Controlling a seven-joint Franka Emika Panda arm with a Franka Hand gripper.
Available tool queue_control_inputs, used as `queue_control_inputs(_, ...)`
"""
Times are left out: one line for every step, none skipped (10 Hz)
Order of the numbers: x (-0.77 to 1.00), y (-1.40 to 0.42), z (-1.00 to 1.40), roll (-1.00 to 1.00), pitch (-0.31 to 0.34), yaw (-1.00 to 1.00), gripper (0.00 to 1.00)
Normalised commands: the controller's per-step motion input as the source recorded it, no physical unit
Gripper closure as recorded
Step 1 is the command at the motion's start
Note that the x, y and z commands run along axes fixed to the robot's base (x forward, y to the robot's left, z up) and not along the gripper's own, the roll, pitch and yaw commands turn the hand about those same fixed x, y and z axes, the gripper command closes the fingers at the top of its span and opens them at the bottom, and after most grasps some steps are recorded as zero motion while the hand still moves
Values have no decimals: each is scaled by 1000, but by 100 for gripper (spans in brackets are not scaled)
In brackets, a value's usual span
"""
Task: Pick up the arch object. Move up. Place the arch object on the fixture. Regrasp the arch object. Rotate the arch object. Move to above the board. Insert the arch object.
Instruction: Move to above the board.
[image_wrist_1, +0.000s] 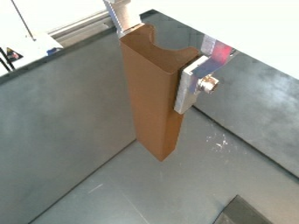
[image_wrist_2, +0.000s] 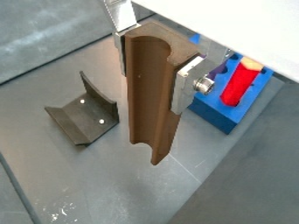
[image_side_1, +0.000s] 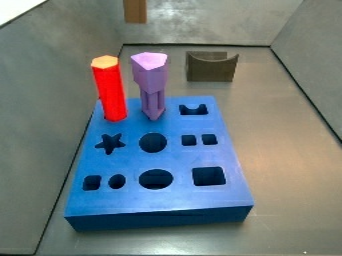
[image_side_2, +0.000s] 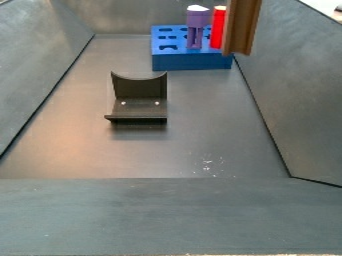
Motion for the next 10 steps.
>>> queue_control_inputs(-37,19,926,-134,25,-18,100)
queue_control_inputs(-26,15,791,-132,28,-18,100)
queue_control_inputs(-15,13,604,-128,28,-18,100)
queue_control_inputs(-12,10,466,-127,28,-18,100)
queue_control_inputs(-13,8,284,-127,26,-21,100)
queue_control_inputs(-13,6,192,-127,25,-22,100)
queue_control_inputs(347,-1000,45,118,136,-251,100)
queue_control_inputs(349,-1000,44,163,142,-208,100)
queue_control_inputs(361,-1000,45,144,148,-98,100)
queue_control_inputs(372,-1000,45,91,150,-60,100)
